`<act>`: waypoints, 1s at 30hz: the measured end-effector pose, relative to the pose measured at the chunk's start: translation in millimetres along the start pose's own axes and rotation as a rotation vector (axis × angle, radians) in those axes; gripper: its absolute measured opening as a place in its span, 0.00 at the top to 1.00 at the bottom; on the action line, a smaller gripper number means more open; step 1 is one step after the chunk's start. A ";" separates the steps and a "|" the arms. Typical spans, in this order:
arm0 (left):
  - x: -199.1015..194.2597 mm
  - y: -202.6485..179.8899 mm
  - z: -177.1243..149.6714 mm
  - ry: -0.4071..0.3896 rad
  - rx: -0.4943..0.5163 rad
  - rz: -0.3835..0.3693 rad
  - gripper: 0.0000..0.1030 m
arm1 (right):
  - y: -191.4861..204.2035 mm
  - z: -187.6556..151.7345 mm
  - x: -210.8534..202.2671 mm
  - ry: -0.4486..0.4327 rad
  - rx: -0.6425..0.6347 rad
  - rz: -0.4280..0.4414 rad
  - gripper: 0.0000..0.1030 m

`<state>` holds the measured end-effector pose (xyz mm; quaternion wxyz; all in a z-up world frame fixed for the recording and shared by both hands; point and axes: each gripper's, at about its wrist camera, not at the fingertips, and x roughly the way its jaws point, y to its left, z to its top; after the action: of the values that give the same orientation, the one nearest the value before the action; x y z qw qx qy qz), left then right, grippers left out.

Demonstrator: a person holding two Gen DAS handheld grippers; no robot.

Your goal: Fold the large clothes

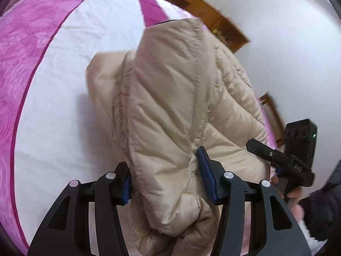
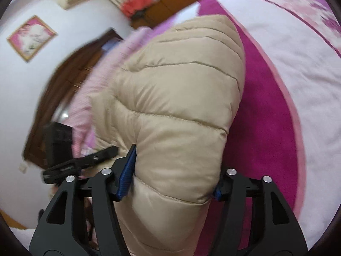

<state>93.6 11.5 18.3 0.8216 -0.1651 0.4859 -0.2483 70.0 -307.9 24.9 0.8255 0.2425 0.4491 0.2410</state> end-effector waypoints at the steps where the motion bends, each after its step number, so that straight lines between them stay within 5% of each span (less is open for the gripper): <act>1: 0.2 -2.0 -5.0 -0.009 0.007 0.041 0.48 | -1.9 -3.4 0.3 0.005 0.010 -0.010 0.36; 8: -26.3 -4.4 -26.4 -0.101 0.060 0.342 0.43 | 29.7 -19.3 -28.6 -0.082 -0.066 -0.159 0.33; 16: -22.9 12.9 -54.8 -0.027 0.010 0.444 0.43 | 59.8 -24.3 24.6 -0.038 -0.248 -0.265 0.35; 21: -23.5 21.2 -57.5 -0.021 -0.024 0.444 0.41 | 51.4 -29.8 36.2 -0.026 -0.265 -0.296 0.34; 30: -71.5 -34.7 -31.1 -0.265 0.142 0.366 0.47 | 64.9 -19.8 7.7 -0.144 -0.271 -0.343 0.35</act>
<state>28.7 22.7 72.6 0.9189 -0.0473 0.3772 -0.1050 45.1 -249.8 50.6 0.9094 0.0661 0.3871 0.1374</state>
